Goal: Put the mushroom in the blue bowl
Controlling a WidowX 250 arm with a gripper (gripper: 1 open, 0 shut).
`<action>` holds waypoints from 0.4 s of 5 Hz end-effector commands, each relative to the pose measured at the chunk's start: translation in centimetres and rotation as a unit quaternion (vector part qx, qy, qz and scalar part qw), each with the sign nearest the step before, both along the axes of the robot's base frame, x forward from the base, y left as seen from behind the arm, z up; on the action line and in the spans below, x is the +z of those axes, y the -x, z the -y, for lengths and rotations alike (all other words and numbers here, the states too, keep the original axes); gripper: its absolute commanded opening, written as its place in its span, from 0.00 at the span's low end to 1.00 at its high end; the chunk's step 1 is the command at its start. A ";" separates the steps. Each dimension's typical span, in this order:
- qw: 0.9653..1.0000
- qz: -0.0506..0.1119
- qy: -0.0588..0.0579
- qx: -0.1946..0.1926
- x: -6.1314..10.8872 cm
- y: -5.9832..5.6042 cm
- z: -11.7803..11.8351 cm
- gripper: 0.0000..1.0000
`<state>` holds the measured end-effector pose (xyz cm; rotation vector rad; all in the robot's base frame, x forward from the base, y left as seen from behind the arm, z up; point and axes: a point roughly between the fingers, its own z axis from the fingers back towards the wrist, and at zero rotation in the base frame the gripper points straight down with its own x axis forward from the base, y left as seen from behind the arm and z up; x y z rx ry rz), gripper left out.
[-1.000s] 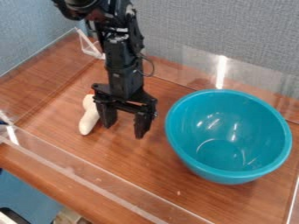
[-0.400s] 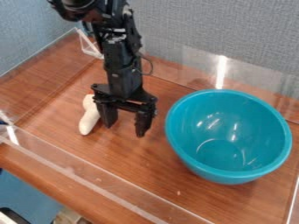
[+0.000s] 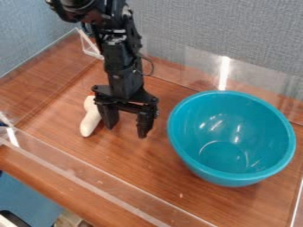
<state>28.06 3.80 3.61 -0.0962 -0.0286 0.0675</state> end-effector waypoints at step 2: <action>0.999 0.008 -0.016 0.028 0.6 0.2 -2.9 1.00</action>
